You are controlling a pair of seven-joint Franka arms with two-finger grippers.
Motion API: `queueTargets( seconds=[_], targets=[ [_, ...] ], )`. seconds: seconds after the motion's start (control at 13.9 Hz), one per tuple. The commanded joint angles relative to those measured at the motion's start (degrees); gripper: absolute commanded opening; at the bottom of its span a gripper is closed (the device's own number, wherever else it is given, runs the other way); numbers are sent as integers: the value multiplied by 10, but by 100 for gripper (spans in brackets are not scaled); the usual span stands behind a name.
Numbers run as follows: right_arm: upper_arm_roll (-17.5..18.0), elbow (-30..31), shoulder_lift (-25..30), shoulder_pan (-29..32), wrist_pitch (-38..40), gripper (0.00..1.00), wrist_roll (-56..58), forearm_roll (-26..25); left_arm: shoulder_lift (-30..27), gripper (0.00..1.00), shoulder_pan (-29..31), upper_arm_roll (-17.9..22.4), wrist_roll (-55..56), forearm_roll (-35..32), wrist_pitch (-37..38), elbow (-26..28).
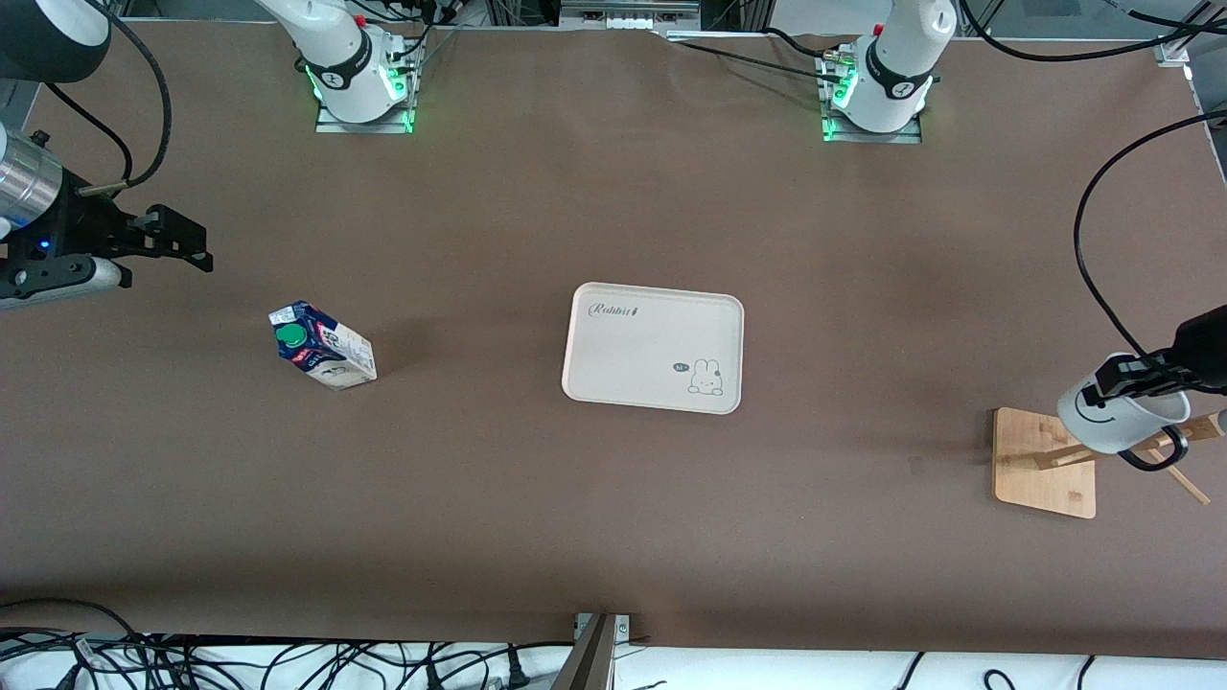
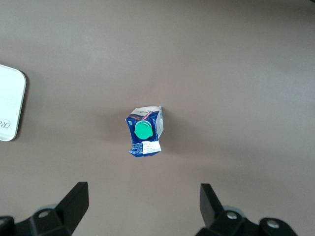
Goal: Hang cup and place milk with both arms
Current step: 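Hang the mug handle on a stand peg and open the left gripper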
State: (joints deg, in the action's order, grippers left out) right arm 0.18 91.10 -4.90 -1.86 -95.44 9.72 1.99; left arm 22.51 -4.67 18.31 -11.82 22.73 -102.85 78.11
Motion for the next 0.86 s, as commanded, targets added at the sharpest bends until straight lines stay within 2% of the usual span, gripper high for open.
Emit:
queueTargets(
  seconds=[0.0,0.29,0.5,0.65,0.79],
  targets=[
    [4,-10,-4,5,7,100,2,1,3,0,17,3,-16,26,5,-7],
    [3,-10,-4,6,9,100,2,1,11,0,33,3,-38,52,5,-1],
    [3,-10,-4,6,10,100,2,1,25,0,56,4,-138,92,5,17],
    [3,-10,-4,7,10,100,2,1,26,100,63,4,-159,96,5,23],
    [3,-10,-4,7,10,100,3,1,10,100,60,4,-153,84,14,13]
  ],
)
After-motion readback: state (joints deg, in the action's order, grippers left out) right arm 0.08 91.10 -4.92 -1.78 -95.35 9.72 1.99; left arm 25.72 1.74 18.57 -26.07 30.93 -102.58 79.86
